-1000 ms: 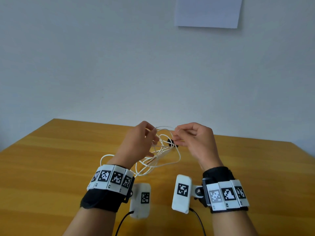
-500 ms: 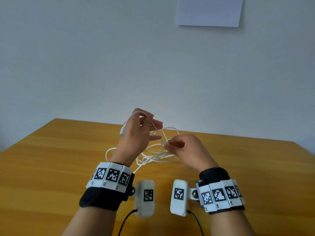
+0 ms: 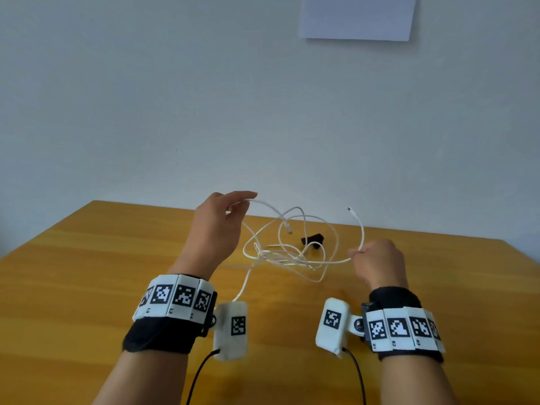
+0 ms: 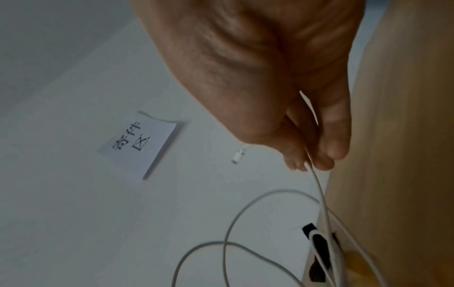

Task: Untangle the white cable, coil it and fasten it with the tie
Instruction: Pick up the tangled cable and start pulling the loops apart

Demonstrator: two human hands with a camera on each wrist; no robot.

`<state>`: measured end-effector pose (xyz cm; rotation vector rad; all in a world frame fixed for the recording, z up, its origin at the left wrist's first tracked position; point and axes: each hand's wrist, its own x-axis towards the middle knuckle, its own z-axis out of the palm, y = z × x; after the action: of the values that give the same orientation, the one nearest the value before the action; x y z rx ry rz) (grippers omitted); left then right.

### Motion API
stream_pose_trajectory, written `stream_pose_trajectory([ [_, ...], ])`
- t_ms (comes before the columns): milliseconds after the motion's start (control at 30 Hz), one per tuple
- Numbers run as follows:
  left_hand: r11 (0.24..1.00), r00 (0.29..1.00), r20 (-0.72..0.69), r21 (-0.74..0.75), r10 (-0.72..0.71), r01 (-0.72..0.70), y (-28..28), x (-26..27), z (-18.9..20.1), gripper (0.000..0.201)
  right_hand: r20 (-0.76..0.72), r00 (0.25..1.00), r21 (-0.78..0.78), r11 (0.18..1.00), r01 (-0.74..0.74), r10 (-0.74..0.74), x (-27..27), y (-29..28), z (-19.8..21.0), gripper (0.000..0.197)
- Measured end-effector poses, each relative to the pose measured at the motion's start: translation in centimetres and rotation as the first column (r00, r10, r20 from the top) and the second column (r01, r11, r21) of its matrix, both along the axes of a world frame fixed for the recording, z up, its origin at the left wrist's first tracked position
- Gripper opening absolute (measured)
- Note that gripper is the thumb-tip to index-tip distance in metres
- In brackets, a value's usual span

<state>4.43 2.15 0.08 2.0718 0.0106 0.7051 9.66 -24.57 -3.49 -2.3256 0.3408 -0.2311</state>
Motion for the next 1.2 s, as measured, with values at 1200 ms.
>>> stream_pose_trajectory([
  [1200, 0.829, 0.939, 0.1, -0.445, -0.328, 0.337, -3.3, -0.2, 0.7, 0.03, 0.233, 0.797, 0.053, 0.811, -0.583, 0.557, -1.9, 7.0, 1.1, 0.016],
])
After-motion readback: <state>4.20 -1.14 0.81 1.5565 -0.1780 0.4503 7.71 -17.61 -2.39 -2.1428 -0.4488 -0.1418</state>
